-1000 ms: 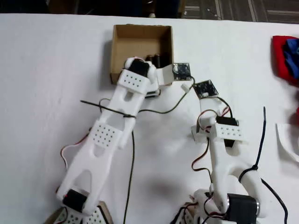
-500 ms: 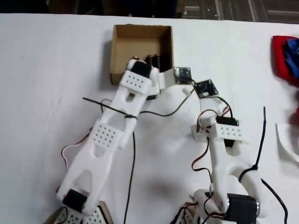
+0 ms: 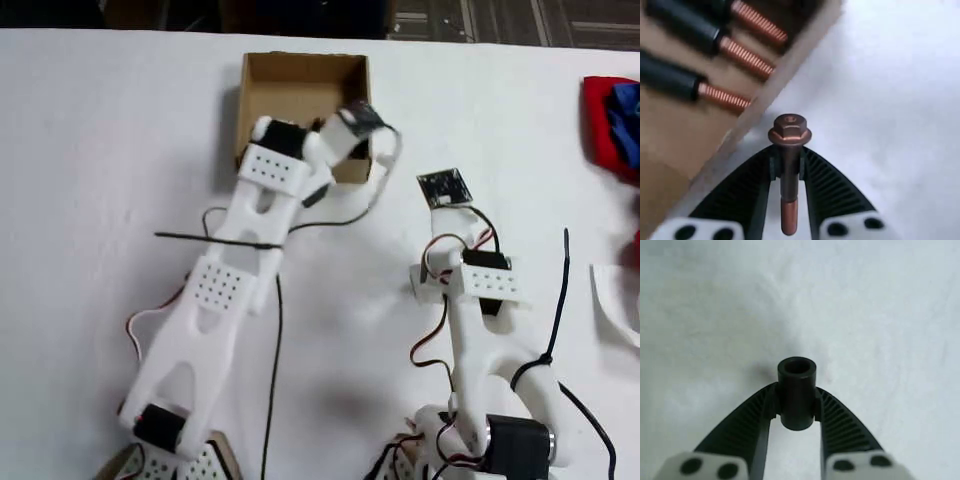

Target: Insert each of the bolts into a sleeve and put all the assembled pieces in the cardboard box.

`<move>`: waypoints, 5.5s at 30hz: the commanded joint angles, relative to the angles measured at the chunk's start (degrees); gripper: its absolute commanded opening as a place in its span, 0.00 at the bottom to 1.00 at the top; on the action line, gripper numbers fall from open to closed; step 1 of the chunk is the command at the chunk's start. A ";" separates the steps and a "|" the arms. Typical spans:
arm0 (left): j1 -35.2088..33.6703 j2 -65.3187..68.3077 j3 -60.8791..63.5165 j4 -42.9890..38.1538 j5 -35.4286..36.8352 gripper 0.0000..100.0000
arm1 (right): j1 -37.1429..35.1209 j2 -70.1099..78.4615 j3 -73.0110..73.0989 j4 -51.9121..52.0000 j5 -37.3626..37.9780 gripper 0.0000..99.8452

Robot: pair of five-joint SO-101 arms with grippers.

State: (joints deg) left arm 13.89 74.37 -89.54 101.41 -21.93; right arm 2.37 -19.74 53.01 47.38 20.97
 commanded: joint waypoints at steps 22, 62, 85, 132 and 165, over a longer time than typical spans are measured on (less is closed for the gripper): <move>-2.20 -29.54 62.99 -12.57 8.44 0.09 | 0.75 -2.86 -0.26 -0.75 -0.44 0.02; -3.08 -28.75 56.66 -13.71 11.60 0.10 | 0.75 -2.86 -0.18 -0.75 -0.44 0.02; -2.64 -33.32 35.12 1.05 14.33 0.03 | 0.75 -2.86 -0.09 -0.75 -0.44 0.02; 8.97 -117.80 117.41 -68.22 41.32 0.03 | -25.89 -43.82 29.27 -44.18 -21.10 0.02; 10.55 -100.92 109.41 -60.57 41.49 0.03 | -25.54 -43.82 29.19 -44.26 -21.01 0.02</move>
State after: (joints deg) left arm 23.91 -26.11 23.16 39.96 19.21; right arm -23.30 -61.85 82.73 3.60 0.40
